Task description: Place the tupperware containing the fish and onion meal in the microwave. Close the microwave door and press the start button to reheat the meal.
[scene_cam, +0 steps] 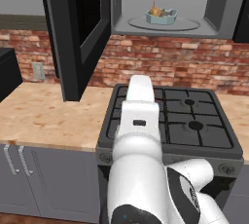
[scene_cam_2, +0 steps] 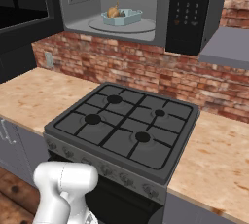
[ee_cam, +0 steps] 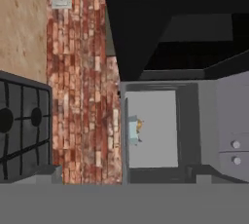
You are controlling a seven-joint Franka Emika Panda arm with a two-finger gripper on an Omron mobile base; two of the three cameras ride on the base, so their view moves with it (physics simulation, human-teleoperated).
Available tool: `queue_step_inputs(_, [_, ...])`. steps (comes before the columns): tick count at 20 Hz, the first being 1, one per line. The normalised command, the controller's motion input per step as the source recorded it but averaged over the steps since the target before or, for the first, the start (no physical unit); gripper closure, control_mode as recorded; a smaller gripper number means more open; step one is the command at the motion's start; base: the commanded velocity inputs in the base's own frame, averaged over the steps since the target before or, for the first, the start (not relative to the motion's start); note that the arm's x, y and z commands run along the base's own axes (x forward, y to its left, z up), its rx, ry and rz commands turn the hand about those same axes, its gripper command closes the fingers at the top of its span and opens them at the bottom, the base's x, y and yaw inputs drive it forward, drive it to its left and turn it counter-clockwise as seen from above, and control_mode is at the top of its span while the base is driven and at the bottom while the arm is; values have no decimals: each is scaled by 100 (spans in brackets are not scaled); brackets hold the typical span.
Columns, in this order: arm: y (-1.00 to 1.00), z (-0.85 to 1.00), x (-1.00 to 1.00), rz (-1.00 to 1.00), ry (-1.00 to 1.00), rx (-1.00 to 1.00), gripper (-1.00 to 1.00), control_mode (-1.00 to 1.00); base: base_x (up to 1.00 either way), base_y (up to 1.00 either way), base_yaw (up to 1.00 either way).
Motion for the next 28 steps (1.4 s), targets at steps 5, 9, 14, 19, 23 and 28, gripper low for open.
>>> queue_step_inputs(5, [73, 11, -27, -5, 0, -14, -100, -100, 0, 0, 0])
queue_step_inputs(9, [67, 11, -9, -6, 0, -10, -100, -100, 0, 0, 0])
queue_step_inputs(14, [55, 1, 0, -6, 0, -5, -100, -100, 0, 0, 0])
queue_step_inputs(19, [55, 0, 1, -6, 0, -4, -100, -100, 0, 0, 0])
queue_step_inputs(23, [42, 0, 26, -8, 1, -5, -100, -100, 0, 0, 0])
queue_step_inputs(28, [34, 0, 41, -9, 0, -1, -100, -100, 0, 0, 0])
